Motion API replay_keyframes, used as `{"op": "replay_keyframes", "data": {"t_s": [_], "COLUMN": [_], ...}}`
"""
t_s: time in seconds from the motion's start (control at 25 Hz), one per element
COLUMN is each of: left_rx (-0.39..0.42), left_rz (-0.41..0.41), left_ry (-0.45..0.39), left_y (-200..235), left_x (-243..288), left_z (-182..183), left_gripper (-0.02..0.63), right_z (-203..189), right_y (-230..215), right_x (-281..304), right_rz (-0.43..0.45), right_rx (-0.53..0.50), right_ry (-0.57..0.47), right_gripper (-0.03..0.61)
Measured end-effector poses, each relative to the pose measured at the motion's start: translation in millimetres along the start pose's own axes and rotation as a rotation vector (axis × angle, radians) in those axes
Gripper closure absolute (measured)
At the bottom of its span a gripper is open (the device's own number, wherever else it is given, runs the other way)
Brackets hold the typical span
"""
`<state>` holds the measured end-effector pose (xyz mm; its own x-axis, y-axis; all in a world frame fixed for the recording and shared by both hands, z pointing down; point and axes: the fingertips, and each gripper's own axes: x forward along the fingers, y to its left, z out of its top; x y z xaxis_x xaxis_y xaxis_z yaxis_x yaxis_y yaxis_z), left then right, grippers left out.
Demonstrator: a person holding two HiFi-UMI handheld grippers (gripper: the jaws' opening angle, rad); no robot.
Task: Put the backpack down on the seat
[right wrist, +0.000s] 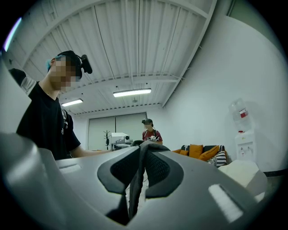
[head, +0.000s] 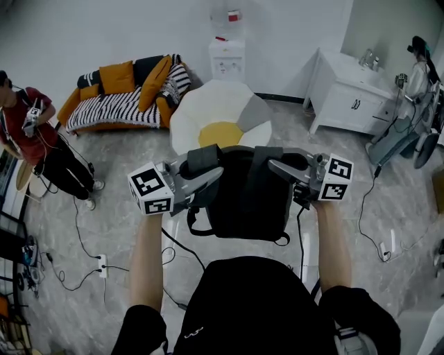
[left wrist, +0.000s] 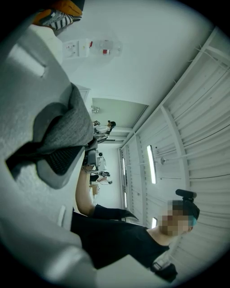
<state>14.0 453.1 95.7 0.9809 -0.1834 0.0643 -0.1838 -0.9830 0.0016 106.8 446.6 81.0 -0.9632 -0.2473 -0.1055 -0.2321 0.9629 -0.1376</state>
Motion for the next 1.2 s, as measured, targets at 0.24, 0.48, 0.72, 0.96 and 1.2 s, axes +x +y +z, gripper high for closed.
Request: {"op": "replay_keyframes", "data": {"t_s": [0.24,0.48,0.72,0.96,1.2], "left_rx": [-0.021,-0.019,-0.038,-0.014,-0.028], "left_rz": [0.018,0.026,0.052,0.071,0.084], "left_ry": [0.002,0.018,-0.007,-0.039,-0.074], "left_y": [3.7,5.5,29.4,54.2,75.3], "left_x": [21.6,26.0,14.4,2.6,7.6], "left_z": [4.5,7.1,15.8,7.8,-3.2], "left_gripper": [0.588,0.588,0.588,0.588,0.586], "right_z": [0.3,4.1,17.0,22.4,9.7], "right_y": [-9.0,-21.3,-44.2,-65.4,-69.8], "right_x": [-21.0,-27.5,-10.1,12.5,10.5], "right_rz": [0.009,-0.009,-0.036,-0.04,-0.013], "right_rx": [0.019,0.037,0.052,0.027,0.033], "right_ry": [-0.023,-0.081,-0.107,-0.114,-0.102], "right_gripper": [0.541,0.541,0.541,0.541,0.541]}}
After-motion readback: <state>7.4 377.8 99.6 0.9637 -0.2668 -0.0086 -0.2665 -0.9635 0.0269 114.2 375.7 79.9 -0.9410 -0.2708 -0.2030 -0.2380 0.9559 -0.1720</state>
